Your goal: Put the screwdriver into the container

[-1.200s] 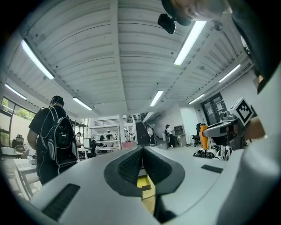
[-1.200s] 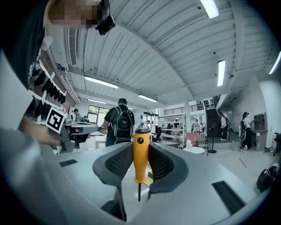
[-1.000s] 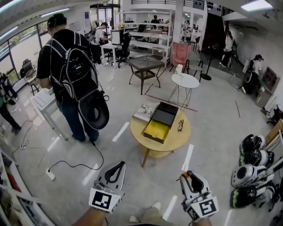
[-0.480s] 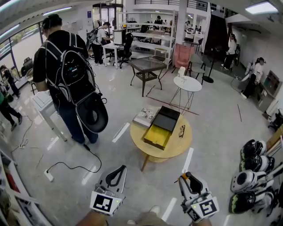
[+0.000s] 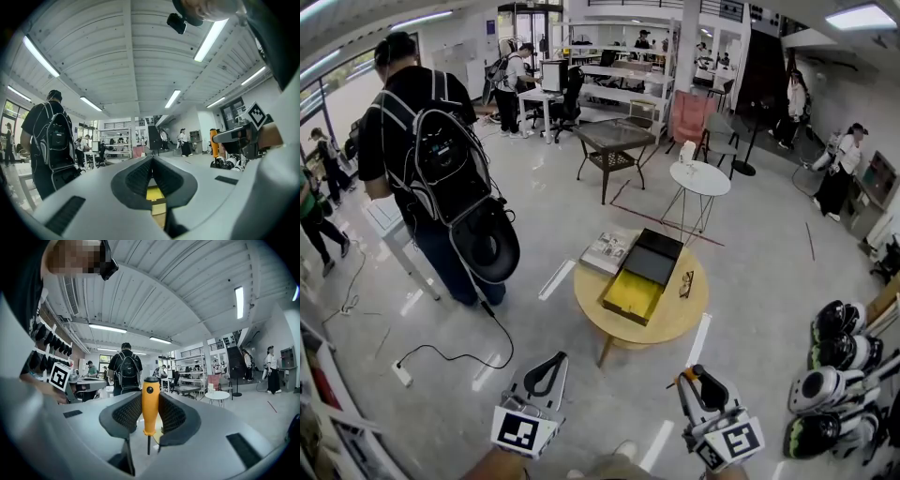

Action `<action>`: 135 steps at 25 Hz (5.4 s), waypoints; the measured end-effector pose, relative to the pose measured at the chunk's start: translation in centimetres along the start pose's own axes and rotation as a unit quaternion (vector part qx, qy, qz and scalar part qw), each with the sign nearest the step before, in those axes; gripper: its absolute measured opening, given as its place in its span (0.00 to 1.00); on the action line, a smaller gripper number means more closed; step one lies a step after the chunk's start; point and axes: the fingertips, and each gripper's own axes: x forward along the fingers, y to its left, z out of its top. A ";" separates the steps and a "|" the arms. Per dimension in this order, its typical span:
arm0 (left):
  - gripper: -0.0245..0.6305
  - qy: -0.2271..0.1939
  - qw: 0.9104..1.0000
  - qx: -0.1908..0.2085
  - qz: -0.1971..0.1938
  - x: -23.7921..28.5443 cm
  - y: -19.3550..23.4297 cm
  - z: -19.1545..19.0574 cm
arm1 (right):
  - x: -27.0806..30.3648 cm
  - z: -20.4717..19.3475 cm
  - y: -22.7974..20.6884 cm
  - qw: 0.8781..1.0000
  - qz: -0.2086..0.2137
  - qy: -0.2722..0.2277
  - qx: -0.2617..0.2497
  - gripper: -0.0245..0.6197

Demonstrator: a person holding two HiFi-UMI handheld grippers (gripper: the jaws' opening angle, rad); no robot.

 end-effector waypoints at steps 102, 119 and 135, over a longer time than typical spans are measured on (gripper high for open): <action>0.06 0.059 0.998 0.009 -0.013 24.7 10.0 -3.7 | 23.4 -1.3 -15.1 0.999 0.021 0.041 0.012 0.23; 0.06 0.041 0.998 -0.003 -0.049 28.3 13.8 -3.9 | 27.0 0.3 -15.6 0.999 -0.016 0.045 -0.009 0.23; 0.06 0.022 0.995 0.000 -0.094 31.8 18.6 -3.8 | 31.0 2.0 -15.3 0.997 -0.070 0.024 0.001 0.23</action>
